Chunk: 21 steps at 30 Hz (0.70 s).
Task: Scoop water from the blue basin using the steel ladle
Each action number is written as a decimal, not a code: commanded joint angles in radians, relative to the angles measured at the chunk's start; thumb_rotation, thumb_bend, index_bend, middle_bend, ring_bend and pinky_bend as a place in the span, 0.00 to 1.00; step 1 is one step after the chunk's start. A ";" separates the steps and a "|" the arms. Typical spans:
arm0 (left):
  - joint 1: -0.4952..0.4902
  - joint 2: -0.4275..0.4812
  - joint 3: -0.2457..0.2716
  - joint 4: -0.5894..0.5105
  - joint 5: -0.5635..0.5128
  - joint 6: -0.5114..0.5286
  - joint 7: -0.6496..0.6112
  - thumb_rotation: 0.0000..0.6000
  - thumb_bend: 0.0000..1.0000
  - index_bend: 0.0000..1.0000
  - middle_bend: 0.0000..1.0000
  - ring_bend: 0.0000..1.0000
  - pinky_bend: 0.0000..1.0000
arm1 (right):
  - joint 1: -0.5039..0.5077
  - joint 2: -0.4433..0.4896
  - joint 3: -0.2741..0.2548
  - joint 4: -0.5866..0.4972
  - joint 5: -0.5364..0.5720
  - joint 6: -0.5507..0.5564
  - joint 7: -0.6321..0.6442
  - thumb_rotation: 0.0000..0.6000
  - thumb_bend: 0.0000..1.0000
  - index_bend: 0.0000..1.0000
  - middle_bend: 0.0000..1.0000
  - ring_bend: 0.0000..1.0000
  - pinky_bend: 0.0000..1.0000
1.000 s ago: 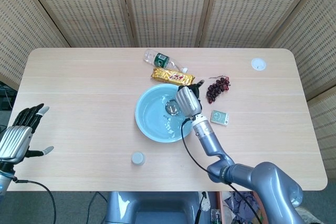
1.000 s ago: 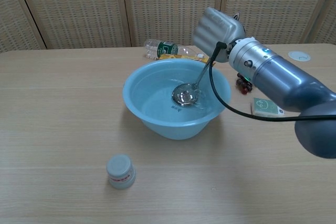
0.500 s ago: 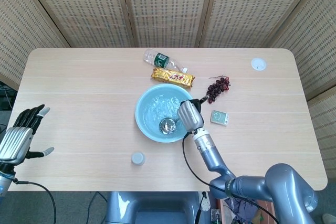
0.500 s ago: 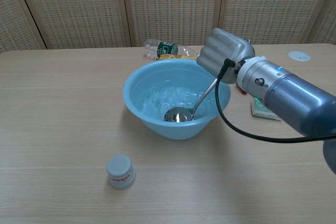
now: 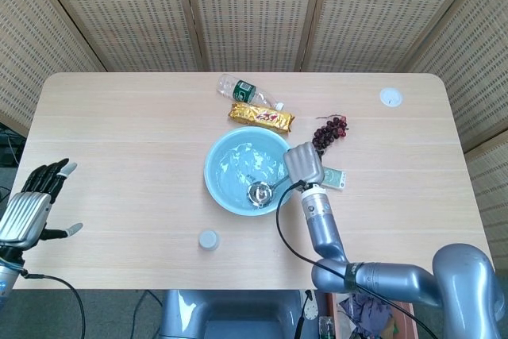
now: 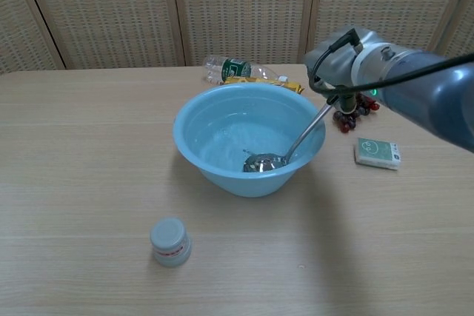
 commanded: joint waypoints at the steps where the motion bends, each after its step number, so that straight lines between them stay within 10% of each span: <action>1: -0.002 0.001 0.000 -0.001 -0.003 -0.004 0.000 1.00 0.00 0.00 0.00 0.00 0.00 | 0.033 0.051 0.072 -0.040 0.125 -0.008 0.020 1.00 0.89 0.79 0.93 0.87 1.00; 21: -0.012 0.001 -0.006 0.001 -0.026 -0.025 0.001 1.00 0.00 0.00 0.00 0.00 0.00 | 0.146 0.158 0.129 -0.100 0.352 -0.011 0.097 1.00 0.89 0.79 0.93 0.87 1.00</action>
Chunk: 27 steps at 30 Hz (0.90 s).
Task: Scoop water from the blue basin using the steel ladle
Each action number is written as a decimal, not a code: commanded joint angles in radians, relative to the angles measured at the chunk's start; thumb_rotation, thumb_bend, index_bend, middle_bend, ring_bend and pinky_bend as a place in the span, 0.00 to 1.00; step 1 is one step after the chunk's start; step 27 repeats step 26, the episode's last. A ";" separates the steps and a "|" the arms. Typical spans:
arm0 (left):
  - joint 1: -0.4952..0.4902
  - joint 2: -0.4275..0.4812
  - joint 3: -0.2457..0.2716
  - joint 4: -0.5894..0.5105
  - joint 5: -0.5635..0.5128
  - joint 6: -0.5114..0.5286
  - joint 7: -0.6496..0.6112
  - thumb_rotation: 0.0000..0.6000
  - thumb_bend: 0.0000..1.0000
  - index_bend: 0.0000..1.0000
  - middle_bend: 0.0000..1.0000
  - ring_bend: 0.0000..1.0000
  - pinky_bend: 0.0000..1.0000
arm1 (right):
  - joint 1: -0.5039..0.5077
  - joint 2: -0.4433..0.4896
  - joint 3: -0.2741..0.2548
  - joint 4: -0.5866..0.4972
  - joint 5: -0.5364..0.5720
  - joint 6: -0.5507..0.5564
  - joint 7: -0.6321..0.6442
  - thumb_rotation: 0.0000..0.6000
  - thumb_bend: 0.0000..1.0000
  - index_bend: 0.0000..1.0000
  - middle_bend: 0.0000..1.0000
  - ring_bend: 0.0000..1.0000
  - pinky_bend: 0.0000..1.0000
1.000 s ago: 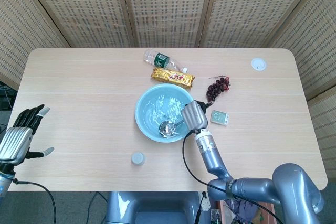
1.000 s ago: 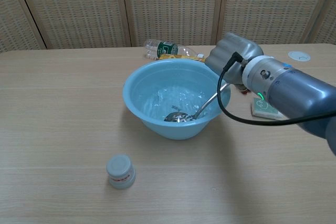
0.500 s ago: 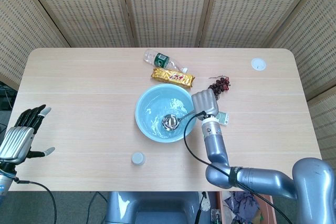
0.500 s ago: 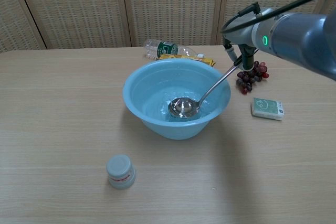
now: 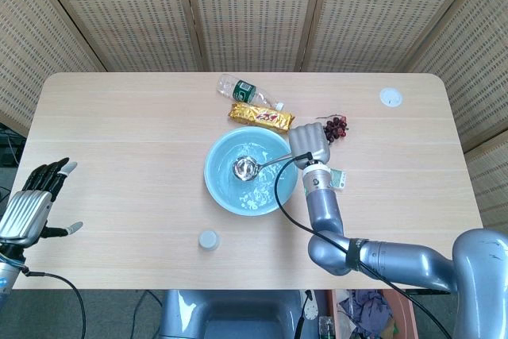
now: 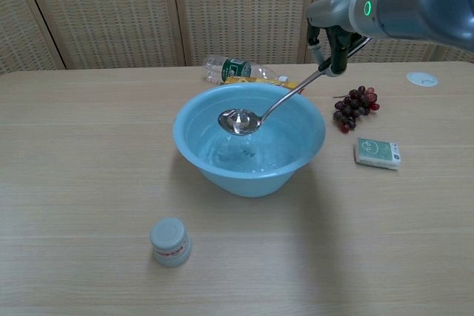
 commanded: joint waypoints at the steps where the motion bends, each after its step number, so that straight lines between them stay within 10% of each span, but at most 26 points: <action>1: -0.001 0.002 -0.001 -0.002 -0.001 0.000 -0.001 1.00 0.00 0.00 0.00 0.00 0.00 | 0.015 0.013 0.000 -0.013 0.019 0.009 0.005 1.00 0.89 0.79 0.93 0.87 1.00; 27: -0.001 0.006 0.001 0.001 0.001 -0.001 -0.011 1.00 0.00 0.00 0.00 0.00 0.00 | 0.104 0.119 0.004 -0.103 0.101 0.101 0.017 1.00 0.89 0.79 0.93 0.87 1.00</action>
